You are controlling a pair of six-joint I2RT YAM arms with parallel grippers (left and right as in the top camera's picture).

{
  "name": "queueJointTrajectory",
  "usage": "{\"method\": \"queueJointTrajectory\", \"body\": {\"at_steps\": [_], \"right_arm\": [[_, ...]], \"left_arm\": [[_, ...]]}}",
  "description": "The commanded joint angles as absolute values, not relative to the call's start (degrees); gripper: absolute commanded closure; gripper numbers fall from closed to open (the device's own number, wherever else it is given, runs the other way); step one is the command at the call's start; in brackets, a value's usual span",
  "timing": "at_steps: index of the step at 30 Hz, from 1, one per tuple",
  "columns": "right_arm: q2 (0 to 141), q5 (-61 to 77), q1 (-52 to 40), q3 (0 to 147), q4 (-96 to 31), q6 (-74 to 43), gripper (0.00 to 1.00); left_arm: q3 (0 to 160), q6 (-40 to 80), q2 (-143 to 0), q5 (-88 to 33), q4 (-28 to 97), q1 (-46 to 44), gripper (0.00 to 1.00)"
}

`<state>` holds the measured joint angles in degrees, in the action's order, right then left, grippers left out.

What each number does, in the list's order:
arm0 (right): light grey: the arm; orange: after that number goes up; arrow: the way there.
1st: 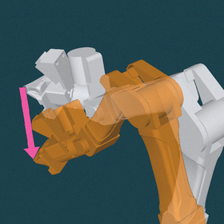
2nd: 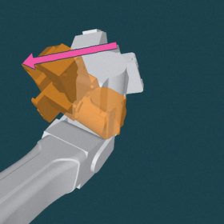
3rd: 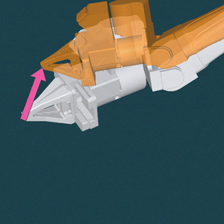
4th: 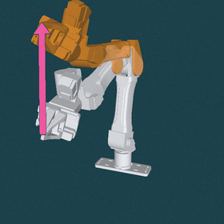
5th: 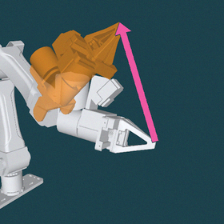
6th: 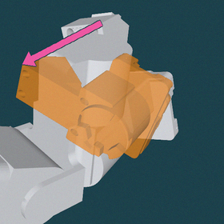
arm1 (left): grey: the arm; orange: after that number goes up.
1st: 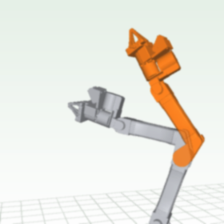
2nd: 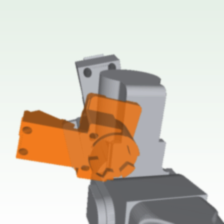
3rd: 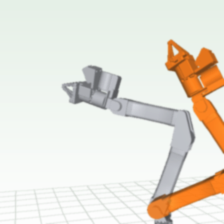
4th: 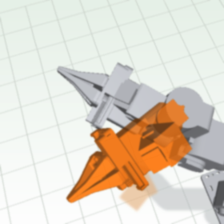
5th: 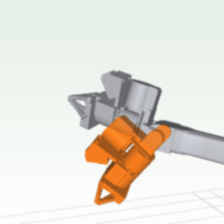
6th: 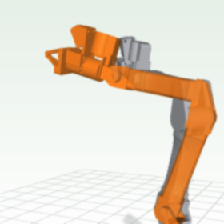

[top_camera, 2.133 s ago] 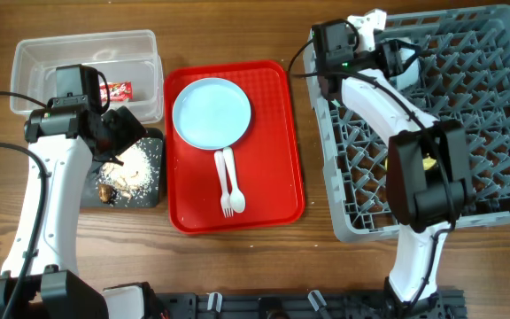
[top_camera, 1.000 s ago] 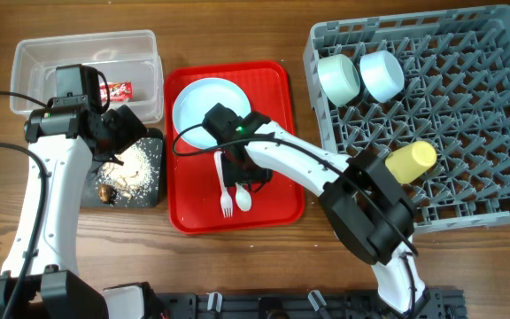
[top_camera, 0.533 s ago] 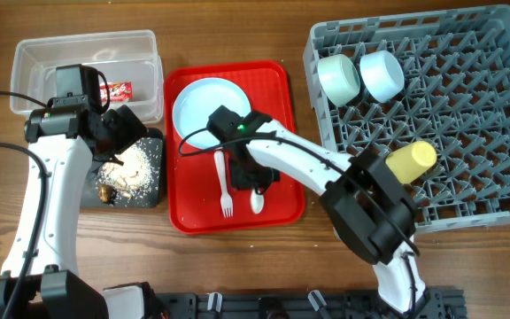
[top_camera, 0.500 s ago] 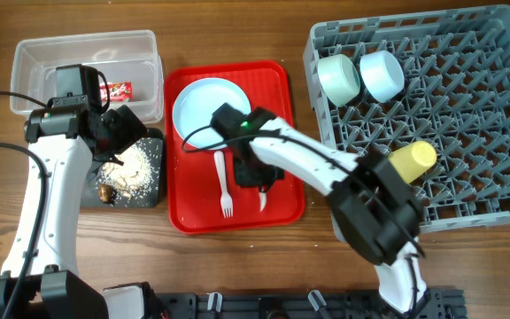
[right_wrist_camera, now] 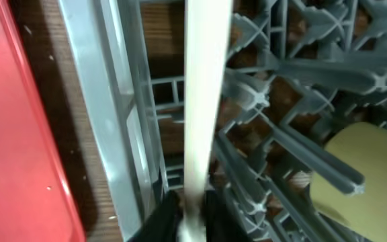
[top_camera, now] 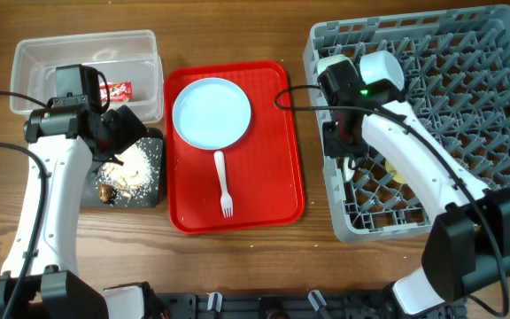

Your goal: Sort waste into correct bins and load items into the dishwasher rack

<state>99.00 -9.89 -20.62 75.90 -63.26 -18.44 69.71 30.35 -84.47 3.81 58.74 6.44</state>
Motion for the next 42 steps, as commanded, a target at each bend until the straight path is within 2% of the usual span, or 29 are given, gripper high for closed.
{"method": "queueJointTrajectory", "body": {"at_steps": [1,2,4,9,14,20,21,22,23,24,29,33,37,42], "right_arm": [[98.98,-10.31,-20.56,75.79,-60.75,-18.61,0.74],[98.85,-10.31,-20.56,76.05,-59.96,-18.57,0.64],[98.35,-10.20,-20.69,78.98,-59.05,-18.61,0.57],[98.06,5.30,-28.36,83.24,-48.56,-18.17,0.55],[106.21,5.65,-42.87,82.91,-44.03,-24.23,0.49],[119.13,2.37,-51.99,82.91,-39.86,-32.10,0.47],[120.60,2.37,-52.47,82.91,-39.51,-32.60,0.48],[122.48,2.37,-52.53,82.91,-40.36,-35.62,0.58],[122.56,1.21,-52.51,82.91,-41.93,-39.29,0.87],[122.37,0.36,-52.47,82.94,-42.65,-40.18,0.94],[117.51,-5.19,-50.19,83.05,-48.47,-40.64,0.96],[105.82,-9.96,-44.45,83.02,-54.39,-35.46,0.96],[96.53,-12.21,-35.53,83.02,-61.63,-28.77,0.96],[95.44,-12.23,-25.65,80.84,-68.64,-22.96,0.95]], "left_arm": [[69.87,30.48,-83.57,4.56,58.76,6.61,0.00],[69.87,30.48,-83.57,4.56,58.76,6.61,0.00],[69.87,30.48,-83.57,4.56,58.74,6.61,0.00],[69.87,30.50,-83.57,4.56,58.72,6.61,0.00],[69.87,30.48,-83.57,4.56,58.72,6.61,0.00],[69.87,30.48,-83.57,4.56,58.70,6.61,0.00],[69.87,30.48,-83.57,4.56,58.70,6.61,0.00],[69.87,30.48,-83.57,4.56,58.67,6.61,0.00],[69.87,30.48,-83.57,4.56,58.70,6.61,0.00],[69.87,30.48,-83.57,4.56,58.70,6.61,0.00],[69.87,30.48,-83.57,4.56,58.70,6.61,0.00],[69.87,30.48,-83.57,4.56,58.74,6.61,0.00],[69.87,30.48,-83.57,4.56,58.72,6.61,0.00],[69.87,30.48,-83.57,4.56,58.72,6.61,0.00]]}}
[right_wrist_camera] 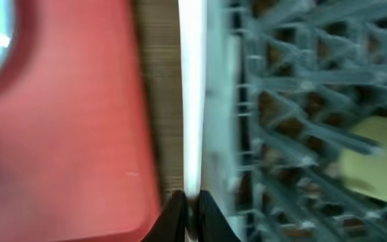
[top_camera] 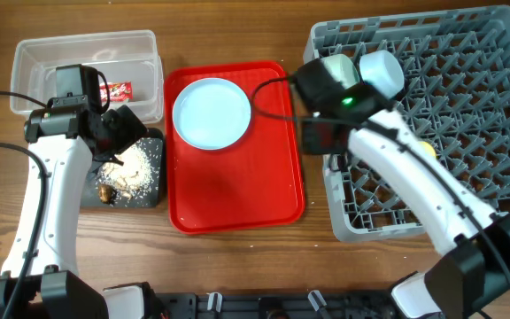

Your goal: Sort waste into correct bins and load items into the dishwasher rack

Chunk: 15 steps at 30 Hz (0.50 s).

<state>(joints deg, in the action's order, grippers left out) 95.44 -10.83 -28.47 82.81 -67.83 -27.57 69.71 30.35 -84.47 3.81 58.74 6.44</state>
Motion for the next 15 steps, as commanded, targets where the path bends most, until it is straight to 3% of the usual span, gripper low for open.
{"method": "queueJointTrajectory", "body": {"at_steps": [1,4,6,7,11,15], "right_arm": [[95.46,-12.23,-24.71,79.61,-68.53,-22.48,0.96],[95.48,-12.21,-22.72,75.72,-66.15,-22.48,0.96],[95.48,-12.21,-22.26,75.35,-65.04,-22.48,0.68],[95.46,-12.19,-22.26,75.35,-63.64,-22.48,0.62],[95.35,-5.45,-22.33,77.08,-55.86,-22.46,0.54],[95.61,13.37,-22.81,78.00,-36.82,-22.85,0.54]], "left_arm": [[69.87,30.48,-83.57,4.56,58.72,6.61,0.00],[69.87,30.48,-83.57,4.56,58.72,6.61,0.00],[69.87,30.48,-83.57,4.56,58.72,6.61,0.00],[69.87,30.46,-83.57,4.56,58.72,6.61,0.00],[69.87,30.26,-83.57,4.60,59.57,6.63,0.00],[69.87,30.28,-83.57,4.60,59.61,6.63,0.00]]}}
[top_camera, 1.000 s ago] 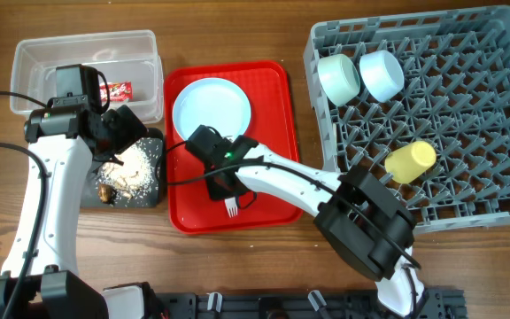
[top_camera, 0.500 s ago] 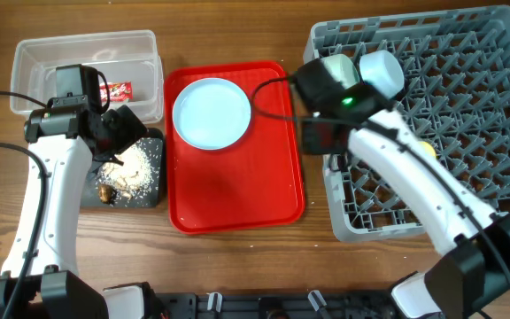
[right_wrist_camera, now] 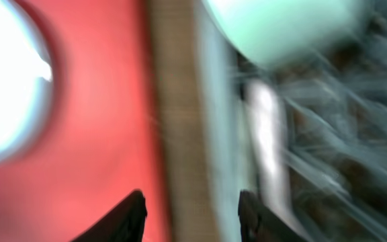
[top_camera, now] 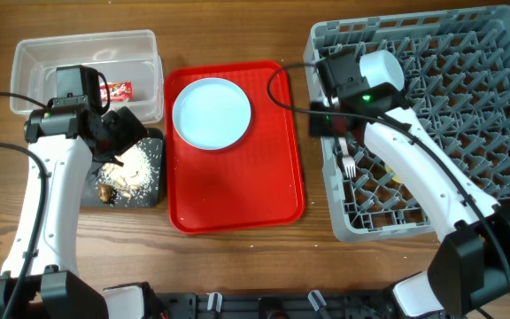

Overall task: Sort waste into correct bins and load items into the dishwasher rack
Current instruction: 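Grasp the white plate with the right gripper and stand it in the rack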

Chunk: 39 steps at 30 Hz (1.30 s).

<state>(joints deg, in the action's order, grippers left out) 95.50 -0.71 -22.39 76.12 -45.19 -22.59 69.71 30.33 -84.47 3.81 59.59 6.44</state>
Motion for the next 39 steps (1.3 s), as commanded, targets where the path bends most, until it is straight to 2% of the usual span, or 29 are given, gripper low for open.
{"method": "queueJointTrajectory", "body": {"at_steps": [1,5,7,16,17,18,20,21,25,30,34,39], "right_arm": [[95.79,13.67,-23.35,78.00,-33.91,-23.57,0.54],[99.90,6.87,-28.29,78.00,-26.04,-27.53,0.51],[103.77,4.45,-30.57,78.00,-24.18,-28.91,0.46],[121.34,1.30,-35.68,78.00,-16.82,-37.87,0.47],[122.54,1.30,-35.77,78.00,-16.73,-37.91,0.52],[123.33,1.26,-35.77,78.00,-17.26,-37.91,0.62],[123.39,-0.60,-35.70,78.00,-20.53,-38.85,0.91],[122.69,-2.17,-35.64,78.00,-22.41,-39.70,0.96],[117.73,-7.60,-33.93,78.00,-27.33,-38.44,0.96],[100.27,-14.35,-27.88,78.00,-36.42,-26.59,0.96],[86.89,-29.26,-22.50,78.00,-44.86,-15.57,0.96],[81.84,-44.82,-18.87,78.00,-51.03,-2.52,0.96]], "left_arm": [[69.87,30.28,-83.57,4.58,59.61,6.61,0.00],[69.87,30.28,-83.57,4.58,59.59,6.61,0.00],[69.87,30.30,-83.57,4.58,59.57,6.61,0.00],[69.87,30.28,-83.57,4.56,59.64,6.61,0.00],[69.87,30.28,-83.57,4.56,59.64,6.61,0.00],[69.87,30.30,-83.57,4.56,59.61,6.61,0.00],[69.87,30.30,-83.57,4.56,59.59,6.61,0.00],[69.87,30.30,-83.57,4.56,59.61,6.61,0.00],[69.87,30.30,-83.57,4.56,59.61,6.61,0.00],[69.87,30.28,-83.57,4.58,59.59,6.61,0.00],[69.87,30.28,-83.57,4.56,59.48,6.61,0.00],[69.87,30.28,-83.57,4.56,59.13,6.61,0.00]]}}
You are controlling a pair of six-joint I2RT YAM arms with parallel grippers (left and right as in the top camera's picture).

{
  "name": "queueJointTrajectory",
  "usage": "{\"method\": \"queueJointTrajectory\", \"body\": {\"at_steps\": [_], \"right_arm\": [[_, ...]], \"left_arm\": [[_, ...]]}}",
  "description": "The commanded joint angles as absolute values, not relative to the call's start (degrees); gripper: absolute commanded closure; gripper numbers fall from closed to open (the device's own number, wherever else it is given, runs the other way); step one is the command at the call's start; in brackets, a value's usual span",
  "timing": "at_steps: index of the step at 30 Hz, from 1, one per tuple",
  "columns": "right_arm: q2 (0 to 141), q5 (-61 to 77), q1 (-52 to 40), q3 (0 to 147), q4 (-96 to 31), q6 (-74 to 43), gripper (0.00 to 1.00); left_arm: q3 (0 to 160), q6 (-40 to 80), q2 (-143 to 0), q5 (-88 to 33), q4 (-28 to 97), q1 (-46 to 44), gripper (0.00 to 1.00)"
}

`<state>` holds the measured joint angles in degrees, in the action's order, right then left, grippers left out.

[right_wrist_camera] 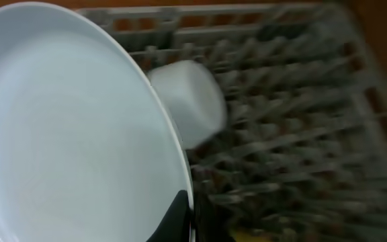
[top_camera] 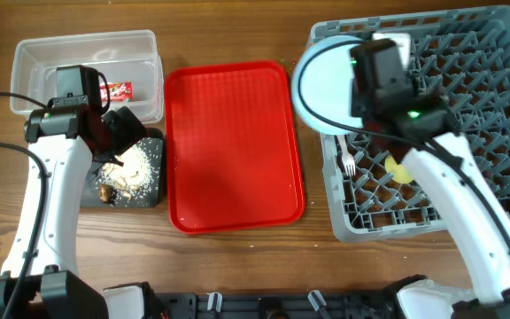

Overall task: Sort waste into correct bins and load items into the dishwasher rack
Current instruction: 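Grasp the white plate with the right gripper and stand it in the rack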

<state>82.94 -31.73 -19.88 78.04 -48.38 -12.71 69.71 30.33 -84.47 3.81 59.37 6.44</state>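
Note:
My right gripper (right_wrist_camera: pixel 190 216) is shut on the rim of the white plate (right_wrist_camera: pixel 72 134), held tilted above the left end of the grey dishwasher rack (right_wrist_camera: pixel 301 134). Overhead, the plate (top_camera: pixel 326 84) hangs over the rack (top_camera: pixel 467 106) beside my right gripper (top_camera: pixel 366 97). A white fork (top_camera: pixel 348 164) and a white cup (right_wrist_camera: pixel 193 101) are in the rack. My left gripper (top_camera: pixel 127 131) hovers over the black bin (top_camera: pixel 153 190) of food scraps; its jaws are unclear.
The red tray (top_camera: pixel 228 142) lies bare between the bins and the rack. A clear bin (top_camera: pixel 87 53) at the back left holds a red wrapper (top_camera: pixel 115 89). Something yellow (top_camera: pixel 399 170) sits low in the rack.
The plate lay on the red tray and my right gripper was open at the rack's left edge. Now that gripper is shut on the plate, over the rack. The left arm has not moved.
At first plate and fork lay on the tray, my right gripper at the rack's left side shut on a white handle. Then the fork was off the tray, later lying in the rack with the gripper open. Now the plate is lifted over the rack.

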Motion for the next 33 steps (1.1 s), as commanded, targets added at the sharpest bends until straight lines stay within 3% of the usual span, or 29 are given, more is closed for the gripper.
{"method": "queueJointTrajectory", "body": {"at_steps": [1,5,8,16,17,21,23,25,28,33], "right_arm": [[81.93,-51.62,-18.72,77.93,-53.56,-3.14,0.96],[81.95,-63.26,-18.72,75.26,-58.85,-5.61,0.95],[81.95,-62.48,-18.79,73.56,-60.93,-11.16,0.96],[81.95,-53.74,-23.46,69.04,-54.74,-12.21,0.96],[81.95,-51.44,-24.12,69.04,-52.99,-12.21,0.91],[80.97,-35.75,-24.16,69.04,-50.28,-12.16,0.45],[78.83,-27.44,-22.11,69.47,-48.53,-12.19,0.32],[76.27,-15.73,-19.03,70.87,-45.76,-11.66,0.12],[74.35,7.01,-14.85,71.48,-41.54,-5.41,0.11],[74.76,10.87,-13.85,70.78,-50.74,-7.70,0.11]], "left_arm": [[69.87,30.28,-83.57,4.56,59.13,6.61,0.00],[69.87,30.28,-83.57,4.58,59.13,6.61,0.00],[69.87,30.28,-83.57,4.56,59.13,6.61,0.00],[69.87,30.30,-83.57,4.54,59.16,6.61,0.00],[69.87,30.28,-83.57,4.54,59.18,6.61,0.00],[69.87,30.00,-83.57,2.13,58.96,6.17,0.00],[69.87,28.08,-83.57,1.96,58.22,4.36,0.00],[69.87,24.58,-83.57,1.74,56.73,1.56,0.00],[69.87,19.64,-83.57,0.49,55.27,-3.40,0.00],[69.49,19.68,-83.55,-0.54,64.14,-6.70,0.00]]}}
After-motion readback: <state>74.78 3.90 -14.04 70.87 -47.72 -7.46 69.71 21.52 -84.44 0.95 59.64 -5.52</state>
